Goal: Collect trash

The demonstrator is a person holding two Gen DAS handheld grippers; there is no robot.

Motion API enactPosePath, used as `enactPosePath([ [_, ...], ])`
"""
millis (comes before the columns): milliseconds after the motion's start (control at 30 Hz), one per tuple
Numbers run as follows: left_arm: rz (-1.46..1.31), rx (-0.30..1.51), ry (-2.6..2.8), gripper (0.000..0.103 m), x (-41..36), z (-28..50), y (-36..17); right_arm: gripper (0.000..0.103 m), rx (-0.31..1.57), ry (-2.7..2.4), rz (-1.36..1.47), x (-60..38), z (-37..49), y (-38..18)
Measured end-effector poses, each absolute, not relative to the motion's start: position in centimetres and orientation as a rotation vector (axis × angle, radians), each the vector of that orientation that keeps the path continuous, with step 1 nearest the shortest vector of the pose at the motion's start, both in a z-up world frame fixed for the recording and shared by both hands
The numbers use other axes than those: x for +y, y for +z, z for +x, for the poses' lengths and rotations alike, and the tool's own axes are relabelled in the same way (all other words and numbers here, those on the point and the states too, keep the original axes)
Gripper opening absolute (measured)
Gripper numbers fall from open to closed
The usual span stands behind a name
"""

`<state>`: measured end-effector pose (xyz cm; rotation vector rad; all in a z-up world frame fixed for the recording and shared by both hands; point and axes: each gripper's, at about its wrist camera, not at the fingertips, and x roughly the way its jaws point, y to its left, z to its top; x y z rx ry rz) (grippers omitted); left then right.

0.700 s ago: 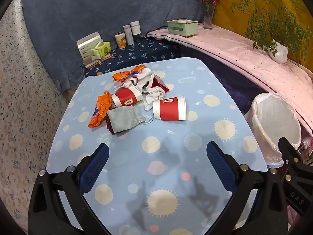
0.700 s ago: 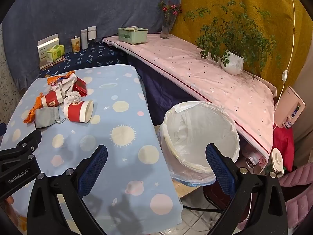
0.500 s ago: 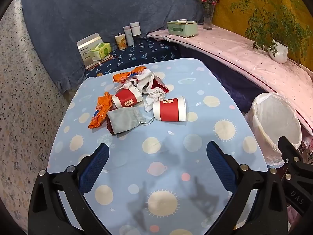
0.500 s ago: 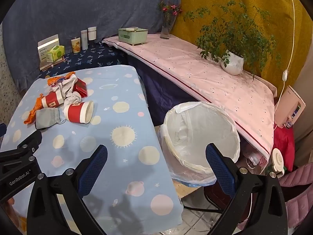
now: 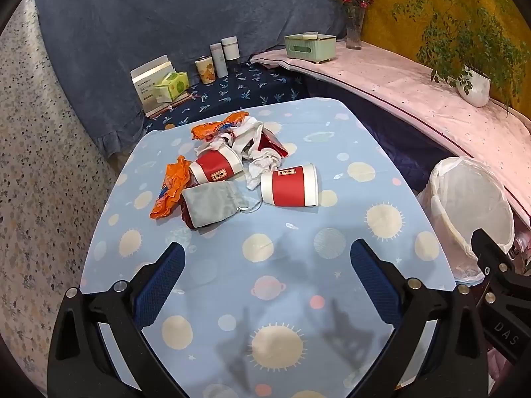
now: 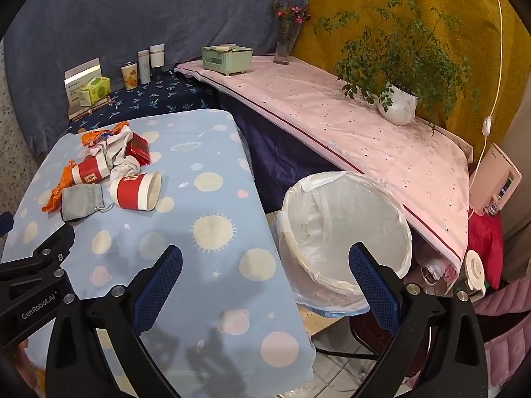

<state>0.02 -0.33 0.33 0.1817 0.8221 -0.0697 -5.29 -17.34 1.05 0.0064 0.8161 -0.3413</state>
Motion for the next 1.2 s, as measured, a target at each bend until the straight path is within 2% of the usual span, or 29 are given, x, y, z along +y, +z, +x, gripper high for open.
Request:
enactPosePath([
  [1200, 0.171, 0.836, -0.059, 0.095, -0.54, 0.18, 0.01, 0.096, 0.815, -0.349, 0.008, -17.90, -5.23, 1.21],
])
